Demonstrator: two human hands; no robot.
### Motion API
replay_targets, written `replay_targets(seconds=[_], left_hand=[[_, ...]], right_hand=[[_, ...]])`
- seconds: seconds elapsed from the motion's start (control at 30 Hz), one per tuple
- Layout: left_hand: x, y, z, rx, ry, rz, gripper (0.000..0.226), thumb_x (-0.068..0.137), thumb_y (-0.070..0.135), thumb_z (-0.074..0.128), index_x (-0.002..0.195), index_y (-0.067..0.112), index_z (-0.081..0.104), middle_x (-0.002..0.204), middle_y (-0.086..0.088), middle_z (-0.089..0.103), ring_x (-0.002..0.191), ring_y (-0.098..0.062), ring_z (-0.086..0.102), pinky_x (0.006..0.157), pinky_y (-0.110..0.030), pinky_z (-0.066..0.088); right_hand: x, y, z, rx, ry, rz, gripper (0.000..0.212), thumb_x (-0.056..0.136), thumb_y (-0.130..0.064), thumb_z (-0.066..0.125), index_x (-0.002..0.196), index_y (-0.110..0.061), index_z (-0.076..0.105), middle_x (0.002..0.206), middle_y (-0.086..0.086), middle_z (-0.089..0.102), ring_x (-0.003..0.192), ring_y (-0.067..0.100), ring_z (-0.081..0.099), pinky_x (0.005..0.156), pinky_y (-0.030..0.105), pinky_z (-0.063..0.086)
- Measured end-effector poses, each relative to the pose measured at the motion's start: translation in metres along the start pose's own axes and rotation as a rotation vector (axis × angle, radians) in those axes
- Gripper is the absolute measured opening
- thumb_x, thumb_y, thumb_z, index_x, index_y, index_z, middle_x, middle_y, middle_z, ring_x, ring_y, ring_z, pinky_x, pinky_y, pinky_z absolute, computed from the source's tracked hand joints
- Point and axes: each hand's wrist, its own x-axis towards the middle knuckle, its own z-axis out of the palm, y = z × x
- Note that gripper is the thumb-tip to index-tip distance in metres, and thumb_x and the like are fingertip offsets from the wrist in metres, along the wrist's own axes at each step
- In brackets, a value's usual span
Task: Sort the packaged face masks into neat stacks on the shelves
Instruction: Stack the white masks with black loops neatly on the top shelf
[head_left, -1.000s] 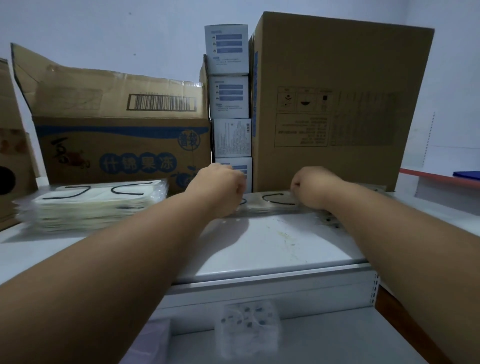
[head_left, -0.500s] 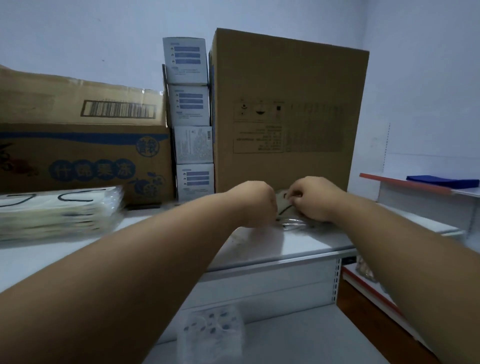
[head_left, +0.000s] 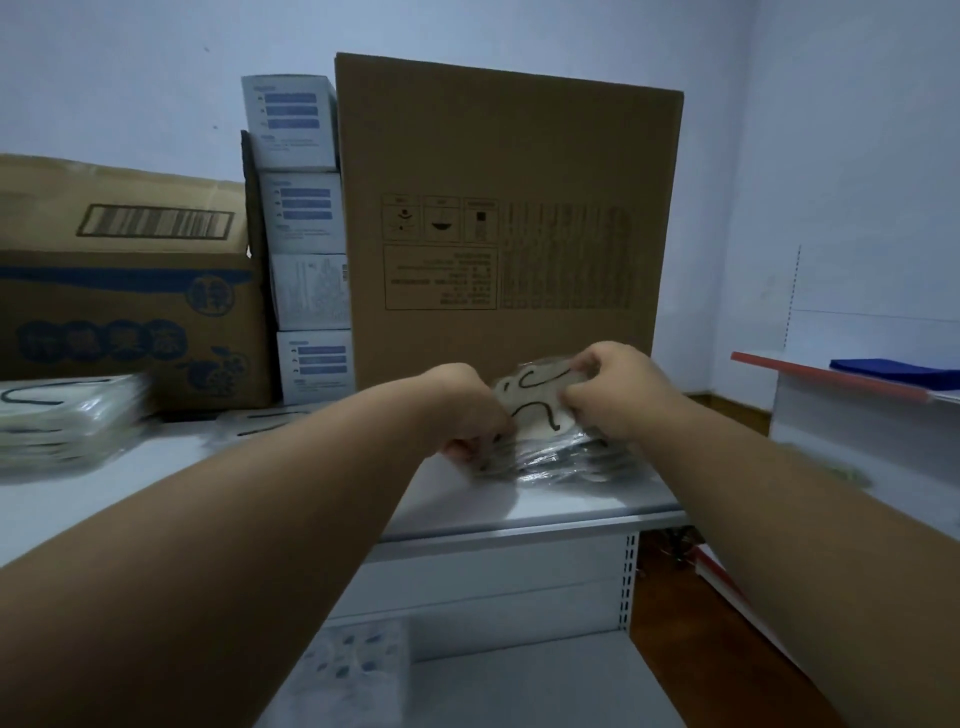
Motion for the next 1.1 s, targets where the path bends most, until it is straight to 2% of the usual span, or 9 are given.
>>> replay_targets(seconds=[0.07, 0.13, 0.23, 0.37, 0.43, 0.5, 0.73, 0.87, 1.1], left_hand=[[0.000, 0.004, 0.009, 0.012, 0.009, 0.010, 0.021, 0.083, 0.025, 0.075, 0.086, 0.004, 0.071, 0.076, -0.011, 0.073, 0.064, -0.025, 0.064, 0.071, -0.034, 0.060], [-0.003, 0.007, 0.016, -0.016, 0.036, 0.020, 0.021, 0.082, 0.026, 0.077, 0.087, 0.006, 0.072, 0.068, -0.006, 0.071, 0.057, -0.021, 0.062, 0.058, -0.025, 0.053], [-0.004, 0.003, 0.020, -0.144, 0.088, 0.013, 0.018, 0.080, 0.022, 0.080, 0.076, 0.010, 0.066, 0.059, -0.005, 0.064, 0.050, -0.019, 0.057, 0.051, -0.024, 0.048], [-0.003, -0.008, 0.012, -0.414, 0.145, 0.005, 0.036, 0.082, 0.035, 0.079, 0.097, 0.005, 0.069, 0.089, -0.013, 0.070, 0.073, -0.023, 0.062, 0.069, -0.035, 0.056], [-0.004, -0.011, 0.008, -0.527, 0.196, 0.016, 0.042, 0.084, 0.039, 0.077, 0.103, 0.004, 0.065, 0.090, -0.011, 0.065, 0.078, -0.022, 0.060, 0.077, -0.037, 0.056], [-0.007, -0.014, 0.004, -0.676, 0.186, 0.052, 0.036, 0.087, 0.031, 0.075, 0.105, 0.003, 0.064, 0.090, -0.011, 0.065, 0.074, -0.020, 0.060, 0.070, -0.034, 0.054], [-0.028, -0.032, -0.021, -0.936, 0.210, 0.188, 0.033, 0.093, 0.002, 0.063, 0.121, 0.018, 0.054, 0.113, -0.011, 0.066, 0.097, -0.030, 0.069, 0.071, -0.044, 0.060], [-0.045, -0.044, -0.050, -0.850, 0.185, 0.306, 0.036, 0.095, -0.001, 0.058, 0.119, 0.026, 0.054, 0.108, -0.013, 0.067, 0.090, -0.027, 0.070, 0.063, -0.040, 0.060], [-0.062, -0.097, -0.098, -0.959, 0.125, 0.314, 0.058, 0.082, 0.015, 0.075, 0.135, 0.019, 0.053, 0.113, -0.016, 0.071, 0.099, -0.031, 0.072, 0.088, -0.045, 0.058]], right_hand=[[0.005, 0.003, -0.003, 0.253, 0.002, 0.067, 0.044, 0.083, -0.007, 0.073, 0.117, -0.019, 0.048, 0.104, 0.009, 0.060, 0.087, 0.024, 0.066, 0.066, 0.036, 0.058], [0.009, 0.005, -0.004, 0.514, -0.069, 0.150, 0.057, 0.079, 0.004, 0.074, 0.126, -0.012, 0.046, 0.107, 0.015, 0.060, 0.096, 0.031, 0.067, 0.082, 0.046, 0.059], [0.009, 0.008, -0.005, 0.631, -0.130, 0.153, 0.071, 0.078, 0.016, 0.067, 0.138, -0.014, 0.043, 0.111, 0.016, 0.059, 0.097, 0.034, 0.067, 0.085, 0.052, 0.058], [0.002, 0.003, -0.010, 0.898, -0.109, 0.032, 0.081, 0.083, 0.016, 0.063, 0.143, -0.031, 0.035, 0.119, 0.011, 0.059, 0.097, 0.032, 0.067, 0.067, 0.047, 0.062], [-0.001, -0.001, -0.012, 1.013, -0.078, -0.045, 0.085, 0.085, 0.013, 0.063, 0.147, -0.035, 0.029, 0.120, 0.005, 0.058, 0.102, 0.029, 0.066, 0.072, 0.052, 0.061], [-0.004, -0.006, -0.011, 1.064, -0.060, -0.081, 0.086, 0.086, 0.011, 0.064, 0.149, -0.034, 0.028, 0.119, 0.001, 0.058, 0.103, 0.026, 0.065, 0.076, 0.052, 0.060], [-0.016, -0.032, 0.021, 1.006, -0.179, -0.067, 0.058, 0.084, 0.006, 0.069, 0.133, -0.011, 0.044, 0.113, 0.011, 0.065, 0.096, 0.024, 0.068, 0.063, 0.033, 0.060], [-0.017, -0.053, 0.035, 1.083, -0.194, -0.032, 0.035, 0.086, 0.007, 0.066, 0.114, -0.012, 0.057, 0.104, 0.013, 0.071, 0.086, 0.027, 0.073, 0.063, 0.039, 0.060], [-0.023, -0.098, 0.073, 1.438, -0.077, 0.012, 0.029, 0.084, 0.008, 0.068, 0.107, -0.010, 0.066, 0.103, 0.014, 0.074, 0.096, 0.036, 0.071, 0.083, 0.059, 0.056]])
